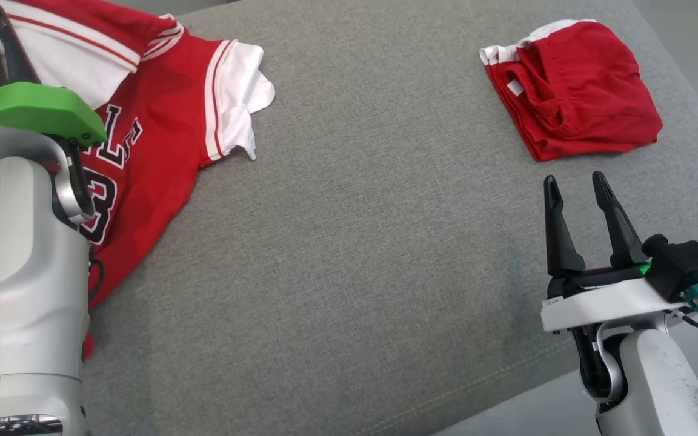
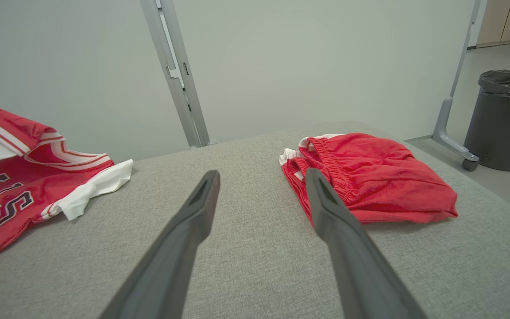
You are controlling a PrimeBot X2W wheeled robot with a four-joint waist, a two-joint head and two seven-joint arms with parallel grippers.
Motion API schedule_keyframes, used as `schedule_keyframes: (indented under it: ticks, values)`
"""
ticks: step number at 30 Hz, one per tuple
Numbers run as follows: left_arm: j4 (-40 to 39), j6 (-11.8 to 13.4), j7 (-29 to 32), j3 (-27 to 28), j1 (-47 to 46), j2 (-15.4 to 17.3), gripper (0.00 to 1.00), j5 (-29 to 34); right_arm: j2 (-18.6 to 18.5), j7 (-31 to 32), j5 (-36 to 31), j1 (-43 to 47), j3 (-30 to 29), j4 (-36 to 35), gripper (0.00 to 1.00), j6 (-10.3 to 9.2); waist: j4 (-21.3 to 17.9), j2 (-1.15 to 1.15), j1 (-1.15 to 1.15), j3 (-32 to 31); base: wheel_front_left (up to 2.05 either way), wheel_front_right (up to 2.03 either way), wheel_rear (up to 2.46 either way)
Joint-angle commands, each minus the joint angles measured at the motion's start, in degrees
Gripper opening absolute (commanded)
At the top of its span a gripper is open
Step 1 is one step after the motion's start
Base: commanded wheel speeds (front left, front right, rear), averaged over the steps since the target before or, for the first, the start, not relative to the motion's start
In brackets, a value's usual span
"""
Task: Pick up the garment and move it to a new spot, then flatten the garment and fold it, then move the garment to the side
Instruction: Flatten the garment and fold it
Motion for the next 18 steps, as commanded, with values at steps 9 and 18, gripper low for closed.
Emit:
schedule_keyframes:
  ticks: [9,18]
  values:
    - [3.45,3.87,0.0,5.42,1.62,-0.88,1.0,3.04,-0.15,-0.18,-0.11,-1.17,-0.22,-0.33,1.0,0.0,-1.27,0.0,0.0,2.84,0.0,0.0,0.0]
    - [-0.89,1.07,0.0,6.7,4.5,-3.9,1.0,6.22,-0.16,-0.18,-1.1,-0.64,-0.56,0.16,1.0,0.0,2.29,0.0,0.0,0.23,0.0,0.0,0.0]
